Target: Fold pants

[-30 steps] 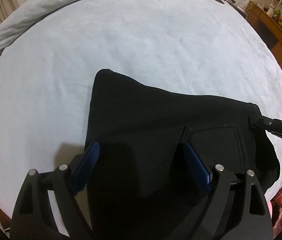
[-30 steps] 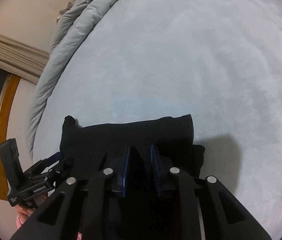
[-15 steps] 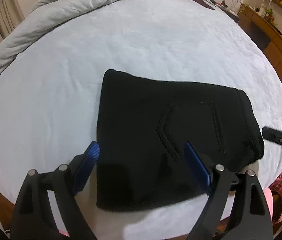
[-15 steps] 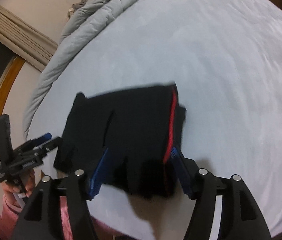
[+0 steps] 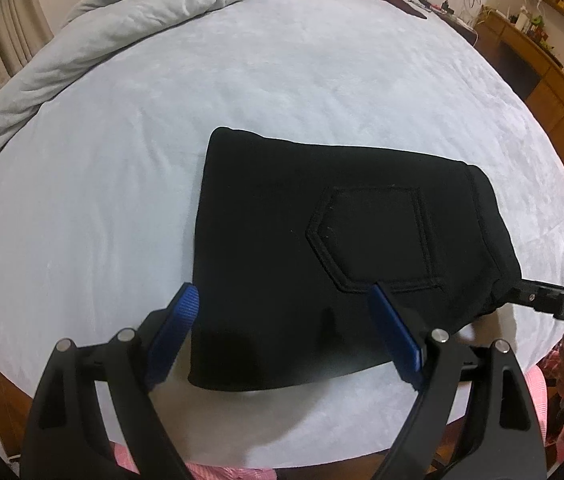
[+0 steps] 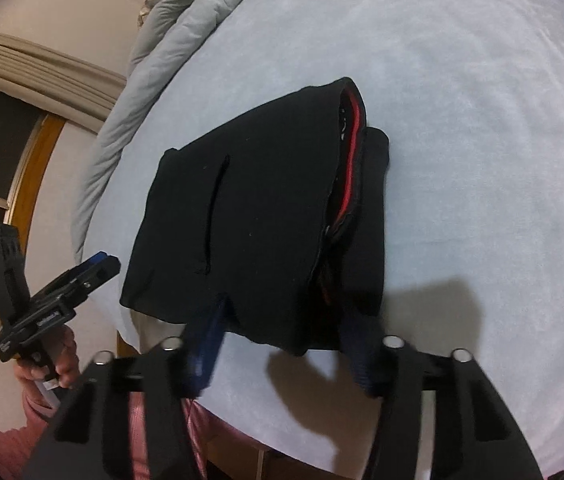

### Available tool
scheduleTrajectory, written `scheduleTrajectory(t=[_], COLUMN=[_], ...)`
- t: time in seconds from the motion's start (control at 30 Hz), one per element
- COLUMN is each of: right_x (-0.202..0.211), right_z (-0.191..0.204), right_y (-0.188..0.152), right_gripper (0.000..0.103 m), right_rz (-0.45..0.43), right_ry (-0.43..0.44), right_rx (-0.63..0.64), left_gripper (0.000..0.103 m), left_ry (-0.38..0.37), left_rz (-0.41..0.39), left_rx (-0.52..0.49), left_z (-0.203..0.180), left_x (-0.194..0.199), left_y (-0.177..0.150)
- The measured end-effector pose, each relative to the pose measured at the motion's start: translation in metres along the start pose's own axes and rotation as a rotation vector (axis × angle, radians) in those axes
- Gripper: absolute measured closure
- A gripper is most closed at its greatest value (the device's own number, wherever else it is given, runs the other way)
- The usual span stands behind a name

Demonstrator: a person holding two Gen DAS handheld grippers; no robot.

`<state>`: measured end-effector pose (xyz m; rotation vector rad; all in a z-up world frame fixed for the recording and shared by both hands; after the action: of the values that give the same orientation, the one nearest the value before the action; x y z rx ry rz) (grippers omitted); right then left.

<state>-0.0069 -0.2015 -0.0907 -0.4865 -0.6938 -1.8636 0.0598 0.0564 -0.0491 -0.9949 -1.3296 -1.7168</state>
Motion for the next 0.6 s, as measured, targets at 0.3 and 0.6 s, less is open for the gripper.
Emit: scheduleTrajectory(t=[0.3,0.6], right_x=[0.012,-0.010], right_z=[0.020,-0.012], right_y=[0.002,-0.003], right_gripper=[0.073,0.075], right_rz=[-0.016,0.038], right_ry=[0.015,-0.002], right_rx=[0.053,-0.043], left_gripper=[0.016,0.015], left_ry=[0.018,0.045], left_rz=[0.006,0.057], left_rx=[-0.009,0.000], left_z=[-0.003,0.001], left_x=[-0.003,-0.026], left_y=[-0.001,-0.007])
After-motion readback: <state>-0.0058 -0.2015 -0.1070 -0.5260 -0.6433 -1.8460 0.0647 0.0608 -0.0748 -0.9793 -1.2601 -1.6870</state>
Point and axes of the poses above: each gripper's, at about its wrist camera, not at the fingertips, and x roughly against the way its jaws point, z to its left, y to its top, the point moved 3 cm from there along -x, roughly the way its jaws point, and after that the axes turned 15 degrees about y, right-handed, at the moved point
